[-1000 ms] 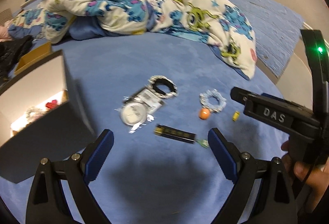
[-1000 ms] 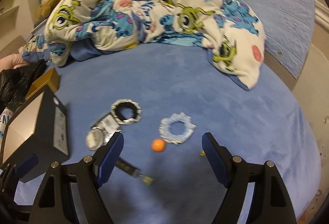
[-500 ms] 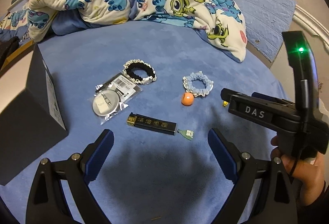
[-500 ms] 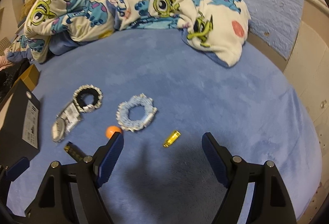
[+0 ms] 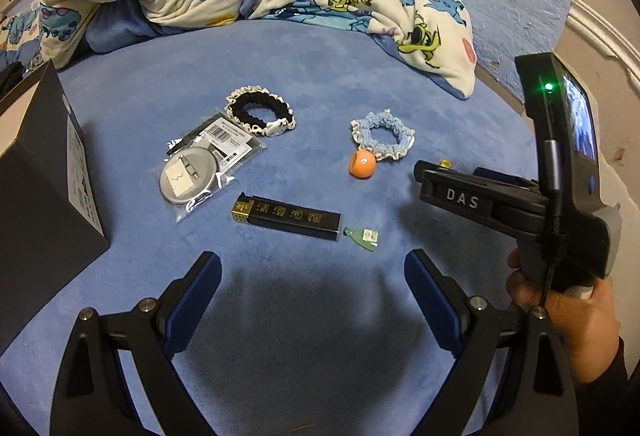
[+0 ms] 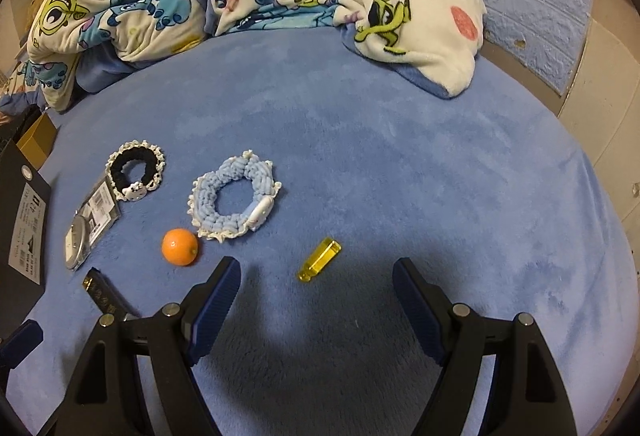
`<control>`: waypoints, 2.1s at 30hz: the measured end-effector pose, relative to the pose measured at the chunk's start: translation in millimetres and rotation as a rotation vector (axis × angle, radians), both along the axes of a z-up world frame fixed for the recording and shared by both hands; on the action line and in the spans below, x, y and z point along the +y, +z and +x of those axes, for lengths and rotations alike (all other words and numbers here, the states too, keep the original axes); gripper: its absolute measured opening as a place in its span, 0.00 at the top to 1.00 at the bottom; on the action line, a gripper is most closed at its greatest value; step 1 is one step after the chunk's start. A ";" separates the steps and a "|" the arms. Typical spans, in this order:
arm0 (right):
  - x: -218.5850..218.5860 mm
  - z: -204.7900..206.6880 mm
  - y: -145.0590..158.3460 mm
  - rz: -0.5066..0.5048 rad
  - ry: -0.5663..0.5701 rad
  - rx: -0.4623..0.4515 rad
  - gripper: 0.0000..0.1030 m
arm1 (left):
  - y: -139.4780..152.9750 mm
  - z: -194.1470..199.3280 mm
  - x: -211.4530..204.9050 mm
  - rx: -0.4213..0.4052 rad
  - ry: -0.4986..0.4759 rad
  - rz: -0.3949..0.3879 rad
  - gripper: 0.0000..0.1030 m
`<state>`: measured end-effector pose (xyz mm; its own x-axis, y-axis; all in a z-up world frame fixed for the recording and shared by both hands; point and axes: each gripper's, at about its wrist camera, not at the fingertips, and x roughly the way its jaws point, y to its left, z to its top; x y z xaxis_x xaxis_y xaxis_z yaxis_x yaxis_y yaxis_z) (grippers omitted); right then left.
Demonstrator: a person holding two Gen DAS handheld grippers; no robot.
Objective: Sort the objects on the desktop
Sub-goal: 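Close the right gripper on the small yellow tube, then close the left gripper on the small green tag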
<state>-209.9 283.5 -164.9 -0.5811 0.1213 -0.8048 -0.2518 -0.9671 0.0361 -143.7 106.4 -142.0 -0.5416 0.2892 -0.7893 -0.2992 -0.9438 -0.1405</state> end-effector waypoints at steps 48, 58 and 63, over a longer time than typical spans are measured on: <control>38.3 10.6 10.6 -0.091 -0.060 0.043 0.91 | -43.5 -19.7 58.8 -0.025 -0.005 -0.055 0.29; 34.5 12.9 11.4 -0.090 -0.050 0.044 0.91 | -39.7 -25.0 47.1 -0.008 0.038 -0.045 0.75; 34.2 13.5 12.2 -0.089 -0.048 0.046 0.91 | -38.5 -23.7 46.8 -0.008 0.037 -0.038 0.75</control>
<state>-196.4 317.7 -152.7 -0.6128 0.0792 -0.7863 -0.2941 -0.9464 0.1338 -167.4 153.3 -180.4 -0.5451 0.2387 -0.8036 -0.2632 -0.9589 -0.1063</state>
